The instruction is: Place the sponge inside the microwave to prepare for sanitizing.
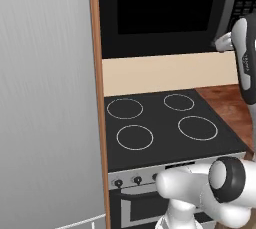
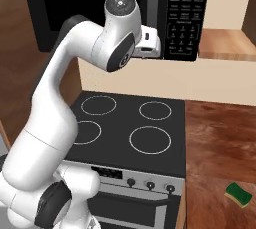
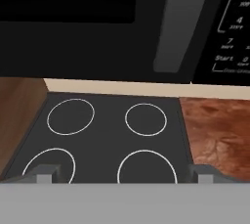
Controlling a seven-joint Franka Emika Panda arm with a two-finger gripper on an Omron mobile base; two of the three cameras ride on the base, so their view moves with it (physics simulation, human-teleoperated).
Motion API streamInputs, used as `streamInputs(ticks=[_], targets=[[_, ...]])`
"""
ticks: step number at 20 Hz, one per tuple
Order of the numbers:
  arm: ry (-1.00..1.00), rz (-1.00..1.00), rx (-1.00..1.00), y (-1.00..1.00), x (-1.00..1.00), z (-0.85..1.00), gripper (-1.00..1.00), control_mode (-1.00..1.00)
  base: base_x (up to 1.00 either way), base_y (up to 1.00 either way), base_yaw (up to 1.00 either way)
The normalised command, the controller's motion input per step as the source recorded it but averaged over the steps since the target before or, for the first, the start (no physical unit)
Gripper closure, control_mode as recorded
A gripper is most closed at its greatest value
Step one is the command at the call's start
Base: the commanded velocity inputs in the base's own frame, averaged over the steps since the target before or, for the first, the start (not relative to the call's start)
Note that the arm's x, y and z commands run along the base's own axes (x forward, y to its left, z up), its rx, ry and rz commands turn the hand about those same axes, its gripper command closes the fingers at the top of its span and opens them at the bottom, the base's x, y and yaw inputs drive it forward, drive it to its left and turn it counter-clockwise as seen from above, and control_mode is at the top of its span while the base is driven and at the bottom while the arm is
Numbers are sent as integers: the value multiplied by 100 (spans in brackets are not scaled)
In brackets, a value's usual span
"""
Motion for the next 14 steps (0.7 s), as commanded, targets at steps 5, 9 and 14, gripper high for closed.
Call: streamInputs(ticks=[5,9,14], targets=[[0,1,0,-21,35,29,-100,-100,0,0,0],[-4,0,1,-22,34,28,-100,-100,0,0,0],[-9,0,2,-15,32,18,-100,-100,0,0,0]])
